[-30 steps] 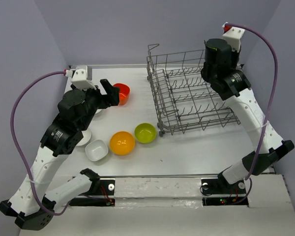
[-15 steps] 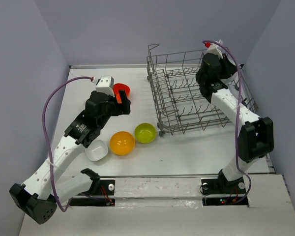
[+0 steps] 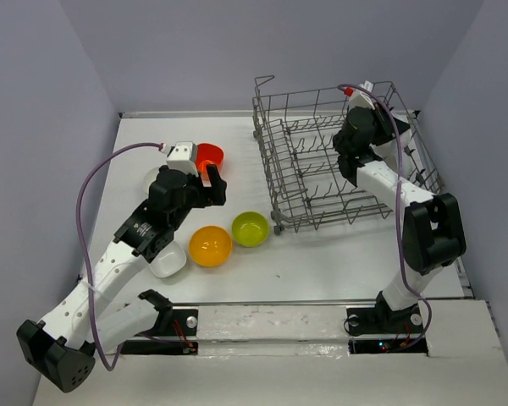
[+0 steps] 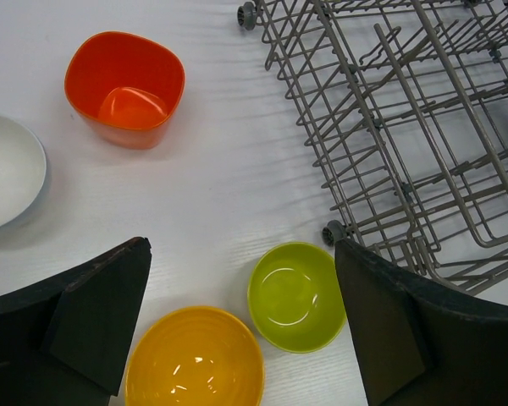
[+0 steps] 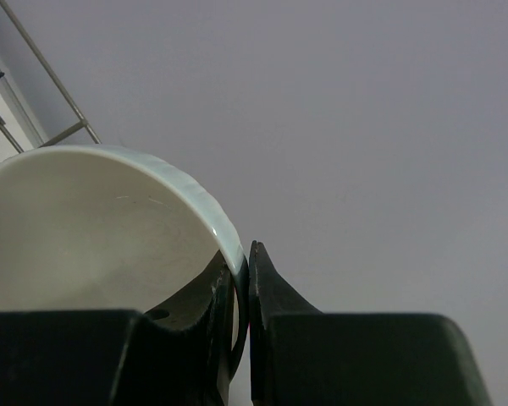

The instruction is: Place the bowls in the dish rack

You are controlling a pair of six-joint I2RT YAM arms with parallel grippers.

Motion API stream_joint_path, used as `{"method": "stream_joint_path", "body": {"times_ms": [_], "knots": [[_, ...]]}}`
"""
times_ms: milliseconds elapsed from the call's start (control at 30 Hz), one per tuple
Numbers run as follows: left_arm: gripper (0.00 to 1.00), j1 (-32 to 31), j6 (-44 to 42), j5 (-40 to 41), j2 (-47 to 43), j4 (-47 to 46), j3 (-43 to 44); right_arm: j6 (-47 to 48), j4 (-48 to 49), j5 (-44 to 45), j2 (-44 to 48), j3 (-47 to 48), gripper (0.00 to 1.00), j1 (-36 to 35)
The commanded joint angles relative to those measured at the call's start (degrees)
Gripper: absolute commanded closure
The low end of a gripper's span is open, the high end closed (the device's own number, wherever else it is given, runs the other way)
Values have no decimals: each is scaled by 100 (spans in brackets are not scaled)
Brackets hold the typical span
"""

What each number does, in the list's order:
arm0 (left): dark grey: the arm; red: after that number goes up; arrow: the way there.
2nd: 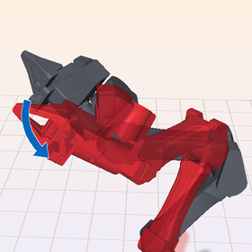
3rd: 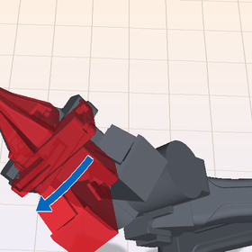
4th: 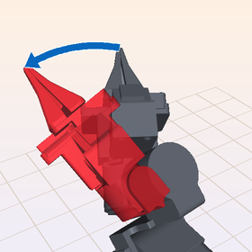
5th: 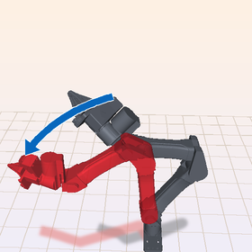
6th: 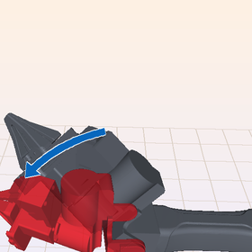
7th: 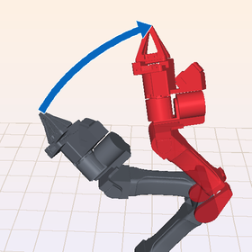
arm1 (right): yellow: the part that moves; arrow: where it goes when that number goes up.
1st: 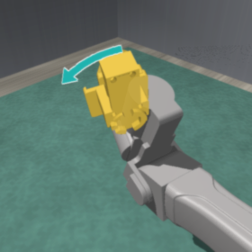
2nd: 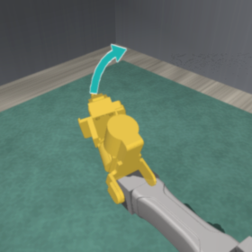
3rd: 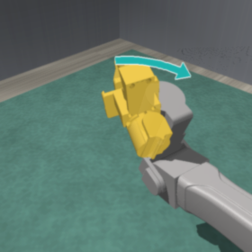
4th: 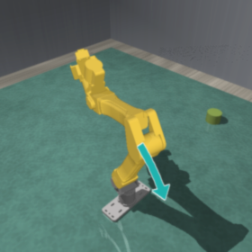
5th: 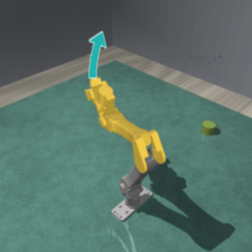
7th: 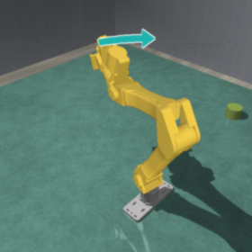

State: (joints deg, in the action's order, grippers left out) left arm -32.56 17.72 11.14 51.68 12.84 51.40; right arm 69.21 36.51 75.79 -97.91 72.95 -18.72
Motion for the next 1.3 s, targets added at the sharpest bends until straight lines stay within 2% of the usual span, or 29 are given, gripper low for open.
{"method": "stream_joint_path", "body": {"times_ms": [0,200,433,867,1267], "knots": [[1,-75,-5,108,-193,-291,-77,111,252,-11,70,-44,99,0],[1,-216,-14,178,-176,-282,-95,-170,-319,-152,167,-333,99,0],[1,-330,-22,231,-158,-273,-104,-224,-504,-196,-9,-501,99,0],[1,-497,-49,363,-106,-229,-121,-136,-487,-170,-439,-466,99,0],[1,-568,-66,407,-27,-203,-121,110,-259,-91,-326,-492,99,167]]}}
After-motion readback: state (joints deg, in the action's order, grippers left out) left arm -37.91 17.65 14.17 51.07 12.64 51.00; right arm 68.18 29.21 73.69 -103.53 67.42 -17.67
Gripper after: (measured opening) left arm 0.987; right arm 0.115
